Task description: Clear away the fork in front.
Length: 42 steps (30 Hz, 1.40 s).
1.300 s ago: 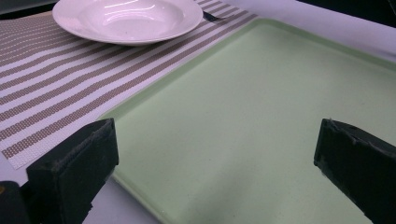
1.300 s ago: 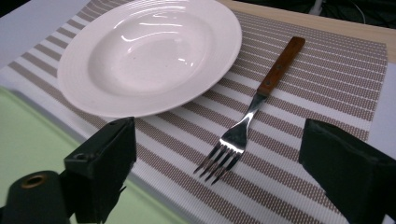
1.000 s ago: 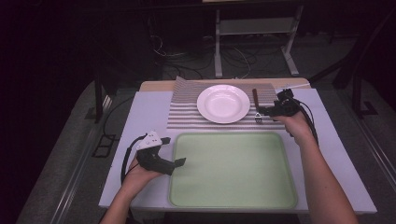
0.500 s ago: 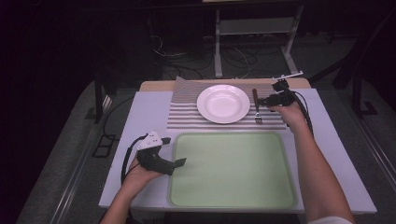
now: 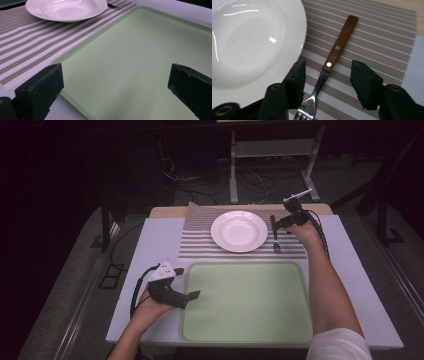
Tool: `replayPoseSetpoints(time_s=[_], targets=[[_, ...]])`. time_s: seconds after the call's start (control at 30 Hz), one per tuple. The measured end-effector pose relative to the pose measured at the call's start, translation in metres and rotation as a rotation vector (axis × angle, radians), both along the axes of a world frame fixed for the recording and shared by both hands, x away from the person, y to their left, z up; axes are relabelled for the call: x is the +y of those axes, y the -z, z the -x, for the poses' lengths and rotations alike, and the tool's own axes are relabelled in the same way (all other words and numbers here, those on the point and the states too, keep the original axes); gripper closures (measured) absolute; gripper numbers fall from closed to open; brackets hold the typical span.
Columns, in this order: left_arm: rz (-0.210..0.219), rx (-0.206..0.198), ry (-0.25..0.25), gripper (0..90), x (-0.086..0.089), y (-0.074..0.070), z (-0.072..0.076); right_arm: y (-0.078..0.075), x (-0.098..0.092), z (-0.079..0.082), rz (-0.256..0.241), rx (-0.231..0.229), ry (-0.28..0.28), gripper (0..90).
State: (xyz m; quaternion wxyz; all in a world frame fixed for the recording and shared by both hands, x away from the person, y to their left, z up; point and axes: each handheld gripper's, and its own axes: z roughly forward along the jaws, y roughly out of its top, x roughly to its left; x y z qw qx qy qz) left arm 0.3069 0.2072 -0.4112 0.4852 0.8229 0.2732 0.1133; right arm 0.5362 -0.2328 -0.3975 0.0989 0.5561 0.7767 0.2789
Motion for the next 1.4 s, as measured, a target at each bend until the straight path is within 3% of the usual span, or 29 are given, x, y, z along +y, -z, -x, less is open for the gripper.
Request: replayPoseSetpoints(time_s=[0.1, 0.2, 0.5, 0.8, 1.4], targets=[[0.001, -0.001, 0.004, 0.0, -0.001, 0.000, 0.000, 0.003, 0.001, -0.008, -0.018, 0.059, 0.000, 47.4], [0.002, -0.001, 0.006, 0.0, -0.001, 0.000, 0.000, 0.005, 0.002, -0.013, -0.028, 0.079, 0.009, 49.3], [0.003, -0.001, 0.009, 0.0, 0.000, 0.000, -0.001, 0.018, 0.011, -0.032, 0.076, 0.176, -0.002, 55.4], [0.004, -0.002, 0.007, 0.0, 0.002, 0.000, -0.001, 0.029, 0.021, -0.038, 0.107, 0.208, -0.006, 58.2], [0.007, -0.002, 0.008, 0.0, 0.001, 0.000, -0.001, 0.028, 0.024, -0.038, 0.178, 0.192, 0.014, 76.6]])
